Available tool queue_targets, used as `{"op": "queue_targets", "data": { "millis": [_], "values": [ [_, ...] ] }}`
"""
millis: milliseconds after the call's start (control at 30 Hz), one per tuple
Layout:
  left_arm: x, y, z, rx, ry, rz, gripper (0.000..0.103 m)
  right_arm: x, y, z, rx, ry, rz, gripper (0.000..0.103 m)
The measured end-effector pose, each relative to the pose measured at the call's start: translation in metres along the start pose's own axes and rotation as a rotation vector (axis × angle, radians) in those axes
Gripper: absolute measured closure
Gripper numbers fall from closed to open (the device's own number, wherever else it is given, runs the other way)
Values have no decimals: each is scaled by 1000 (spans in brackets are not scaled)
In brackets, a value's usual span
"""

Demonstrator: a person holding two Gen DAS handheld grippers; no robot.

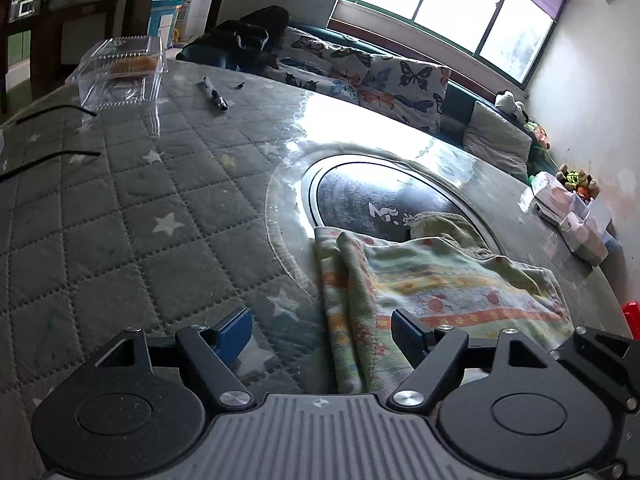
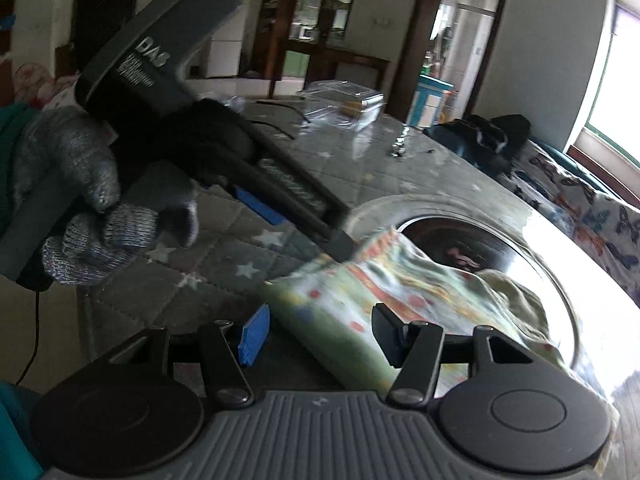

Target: Fold clothes

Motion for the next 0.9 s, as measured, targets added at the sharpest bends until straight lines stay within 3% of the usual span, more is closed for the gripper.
{"op": "queue_targets", "data": {
  "millis": [200, 367, 567, 900],
  "values": [
    [-2, 1, 2, 38, -17, 11, 24, -16, 1, 15, 64, 13, 25, 48],
    [-1, 2, 2, 74, -41, 18, 23, -26, 0, 16, 69, -7, 38, 61],
    [-2, 5, 1, 144, -85, 37, 21, -23, 3, 5, -16, 16, 13, 83],
    [-12, 5, -11, 285, -165, 94, 21, 5, 15, -27, -175, 55, -67, 89]
  ]
}}
Point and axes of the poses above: each gripper's, at about its wrist camera, not at the fingertips, and x roughly against the way its jaws point, z to its left, y to its top, the point moved 10 cm from there along -x, roughly the way its jaws point
